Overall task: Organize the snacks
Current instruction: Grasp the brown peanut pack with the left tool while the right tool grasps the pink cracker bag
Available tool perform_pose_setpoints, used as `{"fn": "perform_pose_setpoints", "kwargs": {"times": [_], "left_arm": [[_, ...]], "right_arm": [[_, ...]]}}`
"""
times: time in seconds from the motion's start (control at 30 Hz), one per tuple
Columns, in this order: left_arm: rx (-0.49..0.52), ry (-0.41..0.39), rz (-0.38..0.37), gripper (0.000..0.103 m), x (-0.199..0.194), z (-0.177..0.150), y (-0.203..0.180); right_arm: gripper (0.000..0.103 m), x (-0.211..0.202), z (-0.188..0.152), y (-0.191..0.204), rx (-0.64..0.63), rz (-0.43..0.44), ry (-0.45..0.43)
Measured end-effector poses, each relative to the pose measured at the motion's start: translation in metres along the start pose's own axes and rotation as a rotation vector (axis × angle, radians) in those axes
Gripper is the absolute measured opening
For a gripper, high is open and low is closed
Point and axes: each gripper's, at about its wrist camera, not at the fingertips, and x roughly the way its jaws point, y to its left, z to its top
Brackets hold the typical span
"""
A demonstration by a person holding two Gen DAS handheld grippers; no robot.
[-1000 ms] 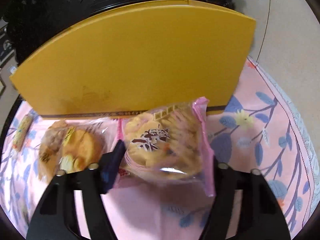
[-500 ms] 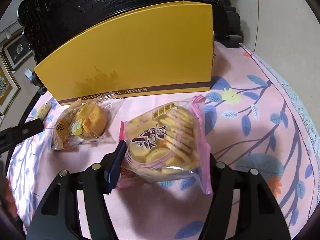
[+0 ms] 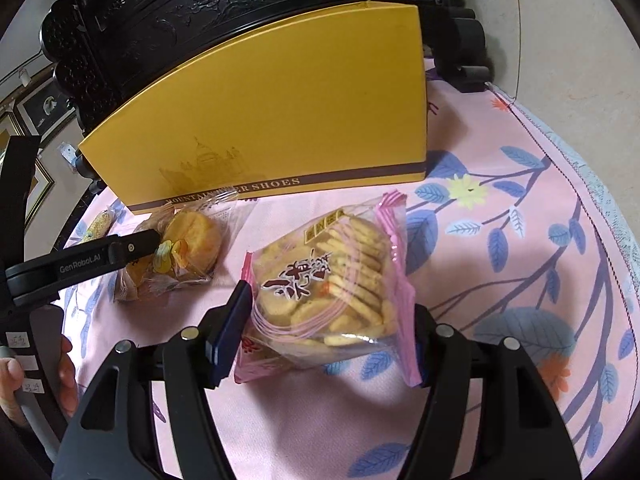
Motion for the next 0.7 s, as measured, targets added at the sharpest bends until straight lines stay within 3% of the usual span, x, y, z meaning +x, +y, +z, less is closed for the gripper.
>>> {"fn": "perform_pose_setpoints", "kwargs": {"times": [0.07, 0.17, 0.33, 0.47, 0.7], "left_arm": [[0.003, 0.003, 0.029, 0.09, 0.004, 0.001, 0.005], [-0.029, 0.014, 0.003, 0.09, 0.008, -0.003, 0.016], [0.023, 0.004, 0.064, 0.091, 0.013, -0.003, 0.003], [0.07, -0.003, 0.037, 0.091, 0.013, -0.005, -0.011], [0.065, -0.038, 0.047, 0.101, 0.018, -0.005, -0.007]], "right_arm": [[0.068, 0.0, 0.0, -0.001, 0.001, 0.001, 0.0], [0.068, 0.0, 0.0, 0.001, -0.007, -0.006, 0.002], [0.07, 0.001, 0.0, 0.002, -0.015, -0.009, 0.006], [0.072, 0.001, 0.0, 0.003, -0.018, -0.005, 0.007], [0.076, 0.003, 0.001, 0.006, -0.024, -0.007, 0.01]]}}
